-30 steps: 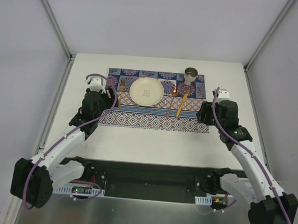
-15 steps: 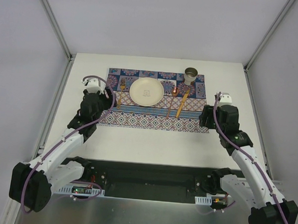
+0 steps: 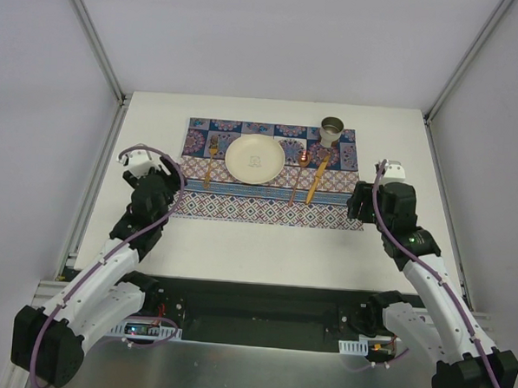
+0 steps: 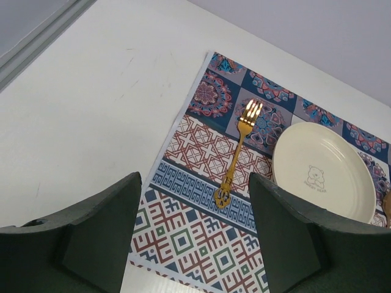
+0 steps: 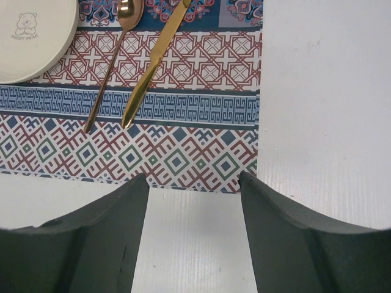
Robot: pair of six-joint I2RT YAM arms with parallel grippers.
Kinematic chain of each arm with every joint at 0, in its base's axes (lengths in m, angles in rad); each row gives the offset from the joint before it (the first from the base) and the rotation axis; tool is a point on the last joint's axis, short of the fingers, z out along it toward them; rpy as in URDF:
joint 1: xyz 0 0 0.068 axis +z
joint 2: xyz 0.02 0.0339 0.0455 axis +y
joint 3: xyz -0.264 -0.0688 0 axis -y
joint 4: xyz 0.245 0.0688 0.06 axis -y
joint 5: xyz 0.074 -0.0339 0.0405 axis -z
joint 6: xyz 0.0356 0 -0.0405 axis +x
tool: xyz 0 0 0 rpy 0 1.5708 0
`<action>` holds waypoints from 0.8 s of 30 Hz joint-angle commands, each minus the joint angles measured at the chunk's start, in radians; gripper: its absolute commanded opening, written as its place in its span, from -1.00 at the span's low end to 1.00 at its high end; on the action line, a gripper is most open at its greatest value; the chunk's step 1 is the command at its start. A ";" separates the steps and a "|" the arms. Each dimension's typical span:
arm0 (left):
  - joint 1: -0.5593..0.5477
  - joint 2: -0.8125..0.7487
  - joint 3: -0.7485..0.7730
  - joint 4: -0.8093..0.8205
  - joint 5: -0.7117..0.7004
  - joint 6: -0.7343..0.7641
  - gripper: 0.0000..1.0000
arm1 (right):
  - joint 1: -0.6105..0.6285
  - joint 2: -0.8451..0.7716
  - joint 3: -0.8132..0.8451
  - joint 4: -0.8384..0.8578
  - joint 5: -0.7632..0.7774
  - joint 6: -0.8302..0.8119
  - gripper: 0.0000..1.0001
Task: Set the dinner table for one person
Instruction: Reset both arms
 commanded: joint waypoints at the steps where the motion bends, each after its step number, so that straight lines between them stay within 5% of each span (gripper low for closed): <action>1: -0.006 0.012 -0.005 0.017 -0.065 -0.042 0.40 | 0.006 -0.010 0.012 0.016 0.026 0.016 0.28; 24: -0.006 0.052 -0.009 0.031 -0.094 -0.030 0.41 | 0.006 -0.033 -0.055 0.059 0.088 0.036 0.28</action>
